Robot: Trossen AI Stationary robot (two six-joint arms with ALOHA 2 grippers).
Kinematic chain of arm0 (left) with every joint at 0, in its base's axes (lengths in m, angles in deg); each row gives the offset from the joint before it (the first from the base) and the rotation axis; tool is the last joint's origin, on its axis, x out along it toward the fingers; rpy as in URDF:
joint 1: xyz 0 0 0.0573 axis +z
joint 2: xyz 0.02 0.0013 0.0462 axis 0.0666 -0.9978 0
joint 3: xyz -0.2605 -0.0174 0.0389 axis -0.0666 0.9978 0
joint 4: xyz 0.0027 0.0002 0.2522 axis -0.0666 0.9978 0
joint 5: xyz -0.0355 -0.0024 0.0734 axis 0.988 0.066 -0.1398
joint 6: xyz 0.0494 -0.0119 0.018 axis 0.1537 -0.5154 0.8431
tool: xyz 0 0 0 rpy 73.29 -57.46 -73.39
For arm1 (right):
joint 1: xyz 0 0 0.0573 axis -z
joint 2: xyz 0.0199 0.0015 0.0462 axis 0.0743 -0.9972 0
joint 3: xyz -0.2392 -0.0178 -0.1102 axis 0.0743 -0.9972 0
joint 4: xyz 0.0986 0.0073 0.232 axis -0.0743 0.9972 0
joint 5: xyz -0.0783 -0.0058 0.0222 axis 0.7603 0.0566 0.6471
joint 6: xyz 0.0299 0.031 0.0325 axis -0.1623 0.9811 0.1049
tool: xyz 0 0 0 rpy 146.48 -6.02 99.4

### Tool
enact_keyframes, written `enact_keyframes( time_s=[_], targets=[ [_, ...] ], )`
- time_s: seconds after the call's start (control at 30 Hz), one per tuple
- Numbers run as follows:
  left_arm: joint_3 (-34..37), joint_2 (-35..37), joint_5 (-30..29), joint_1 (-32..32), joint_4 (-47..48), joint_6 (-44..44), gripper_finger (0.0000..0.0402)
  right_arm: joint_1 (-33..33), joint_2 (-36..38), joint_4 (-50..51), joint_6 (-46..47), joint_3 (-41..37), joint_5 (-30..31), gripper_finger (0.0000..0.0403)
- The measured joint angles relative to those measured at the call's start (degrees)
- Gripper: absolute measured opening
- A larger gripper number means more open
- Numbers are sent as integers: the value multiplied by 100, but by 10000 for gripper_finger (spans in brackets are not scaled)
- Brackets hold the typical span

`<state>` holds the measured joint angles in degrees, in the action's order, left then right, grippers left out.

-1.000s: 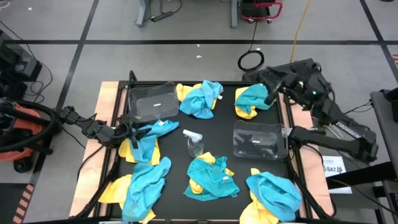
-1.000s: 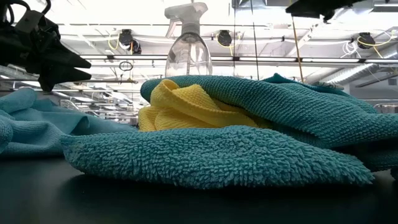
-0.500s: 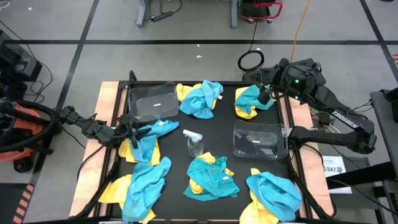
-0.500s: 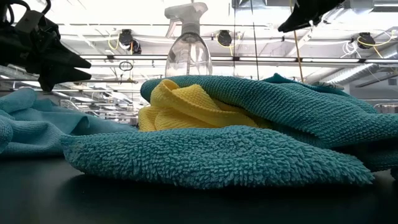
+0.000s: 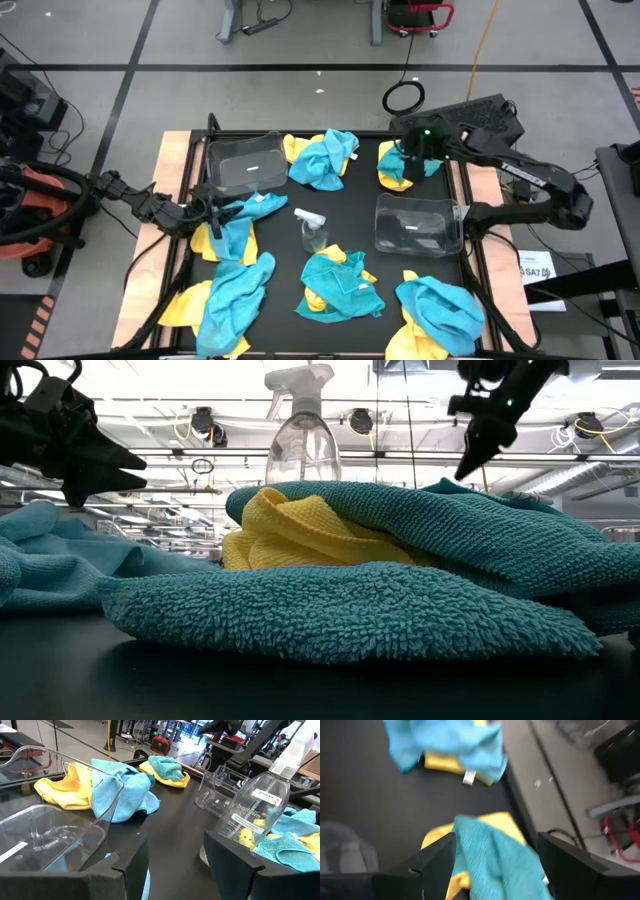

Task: Sort microfiber towel by color & place in baskets
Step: Put the blue microfiber towel into the top transparent bin

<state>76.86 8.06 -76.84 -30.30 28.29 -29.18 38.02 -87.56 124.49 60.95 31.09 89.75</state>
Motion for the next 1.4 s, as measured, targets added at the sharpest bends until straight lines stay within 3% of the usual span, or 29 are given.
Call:
enact_keyframes(
  time_s=[0.67, 1.4],
  targets=[
    [0, 0, 0, 0, 0, 0, 196, 49, -1316, 432, -145, 0, 323, 270],
    [0, 1, 0, 0, 1, 0, 196, 548, -2545, -117, -186, 0, 310, 270]
  ],
)
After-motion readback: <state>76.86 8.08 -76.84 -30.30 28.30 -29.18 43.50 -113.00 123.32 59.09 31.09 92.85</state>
